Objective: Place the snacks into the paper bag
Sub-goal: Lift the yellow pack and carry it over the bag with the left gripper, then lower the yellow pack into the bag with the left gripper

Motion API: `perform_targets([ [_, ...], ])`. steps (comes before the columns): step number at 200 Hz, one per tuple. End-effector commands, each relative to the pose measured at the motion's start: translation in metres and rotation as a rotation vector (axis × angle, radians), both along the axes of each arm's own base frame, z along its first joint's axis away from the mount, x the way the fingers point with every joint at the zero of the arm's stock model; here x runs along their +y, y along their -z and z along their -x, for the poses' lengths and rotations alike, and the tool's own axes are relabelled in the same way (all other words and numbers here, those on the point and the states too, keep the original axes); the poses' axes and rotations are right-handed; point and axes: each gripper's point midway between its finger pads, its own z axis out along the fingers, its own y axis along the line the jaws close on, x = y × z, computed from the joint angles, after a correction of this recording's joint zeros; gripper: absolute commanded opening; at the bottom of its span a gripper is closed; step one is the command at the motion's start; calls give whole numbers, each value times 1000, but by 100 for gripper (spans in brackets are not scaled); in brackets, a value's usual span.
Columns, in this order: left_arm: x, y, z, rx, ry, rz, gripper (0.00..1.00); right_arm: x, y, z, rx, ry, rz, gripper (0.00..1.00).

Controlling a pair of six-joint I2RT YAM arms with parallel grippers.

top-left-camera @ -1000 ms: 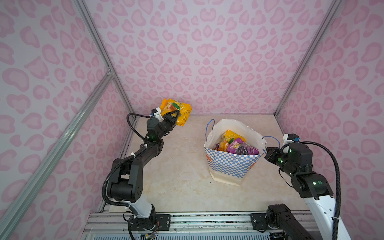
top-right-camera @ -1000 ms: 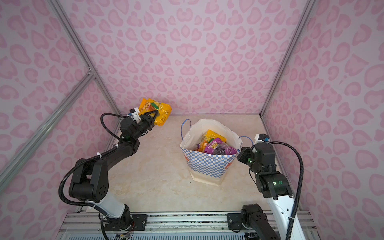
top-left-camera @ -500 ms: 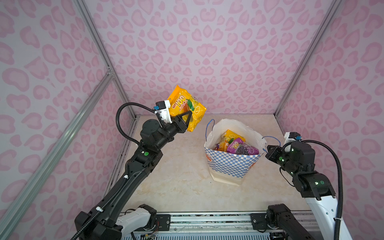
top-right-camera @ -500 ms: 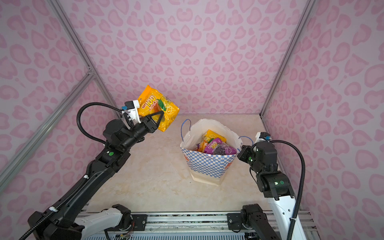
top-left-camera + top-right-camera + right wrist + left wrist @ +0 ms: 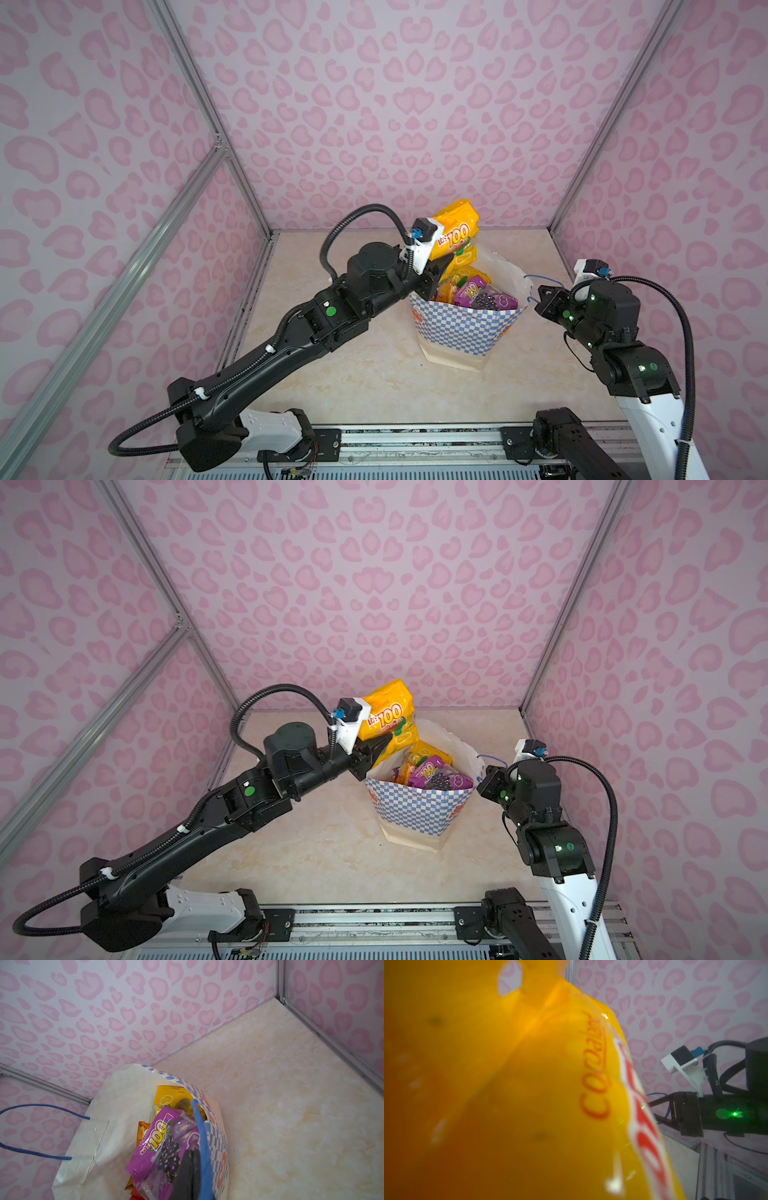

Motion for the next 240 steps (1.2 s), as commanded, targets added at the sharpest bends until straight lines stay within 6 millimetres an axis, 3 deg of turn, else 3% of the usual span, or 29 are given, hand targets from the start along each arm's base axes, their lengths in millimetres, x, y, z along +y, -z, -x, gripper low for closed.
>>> perform_targets([
  [1,-19,4,-6,-223,-10,-216,37,-3,-1,2,-1,8,22,3],
  [45,-61,73,-33,-373,37,-631,37,-4,1,6,1,7,29,3],
  [68,-72,108,-49,-433,57,-795,25,-7,0,9,-6,15,41,3],
  [104,-84,136,-75,-413,88,-903,24,-7,-2,11,-9,14,45,3],
  [168,-91,186,-103,-425,111,-1163,16,-5,-5,8,-7,5,43,3],
  [212,-91,212,-113,-407,132,-1234,16,-3,-11,5,-20,1,33,3],
  [240,-86,241,-114,-372,168,-1312,19,-2,-14,4,-25,-6,28,3],
])
